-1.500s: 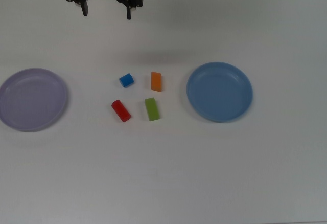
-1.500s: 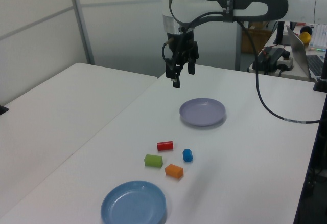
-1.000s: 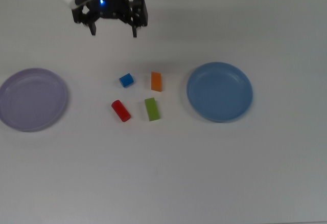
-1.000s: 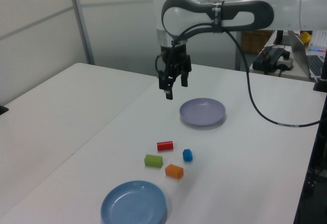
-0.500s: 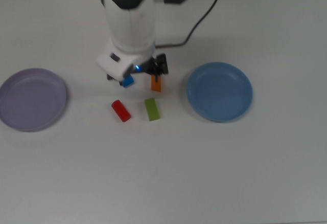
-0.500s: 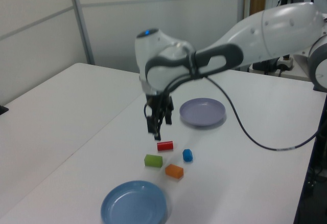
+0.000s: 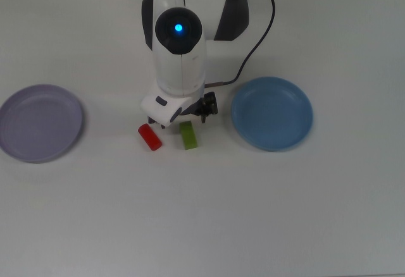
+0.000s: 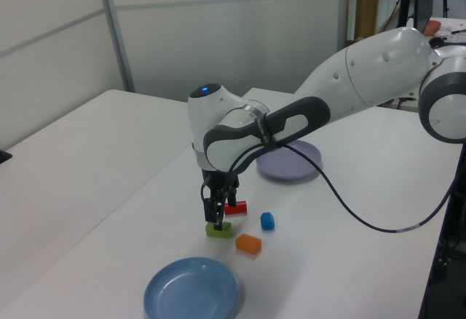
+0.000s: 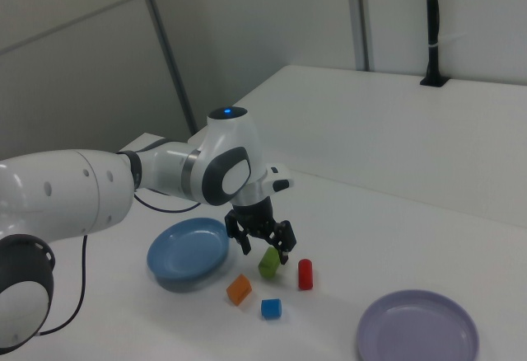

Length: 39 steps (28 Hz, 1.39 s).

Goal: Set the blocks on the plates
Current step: 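Close the gripper on the green block and lift it, then carry the green block to the light blue plate and release it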

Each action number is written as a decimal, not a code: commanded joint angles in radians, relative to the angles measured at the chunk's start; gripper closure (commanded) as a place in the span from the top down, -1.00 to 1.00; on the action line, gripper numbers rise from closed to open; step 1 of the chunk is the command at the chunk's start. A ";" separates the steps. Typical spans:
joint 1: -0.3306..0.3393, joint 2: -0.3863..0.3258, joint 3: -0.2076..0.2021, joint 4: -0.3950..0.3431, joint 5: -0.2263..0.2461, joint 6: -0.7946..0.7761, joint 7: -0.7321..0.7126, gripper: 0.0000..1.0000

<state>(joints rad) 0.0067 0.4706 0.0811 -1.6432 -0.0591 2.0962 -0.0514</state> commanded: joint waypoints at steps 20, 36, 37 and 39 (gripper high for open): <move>0.024 0.033 -0.006 0.003 -0.082 0.059 0.038 -1.00; 0.033 -0.095 0.088 0.010 -0.050 -0.087 0.031 -1.00; 0.033 -0.095 0.103 0.013 -0.050 -0.094 0.035 -1.00; 0.035 -0.087 0.140 0.020 -0.053 -0.102 0.048 -1.00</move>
<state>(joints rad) 0.0317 0.4030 0.1609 -1.6191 -0.1166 2.0344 -0.0268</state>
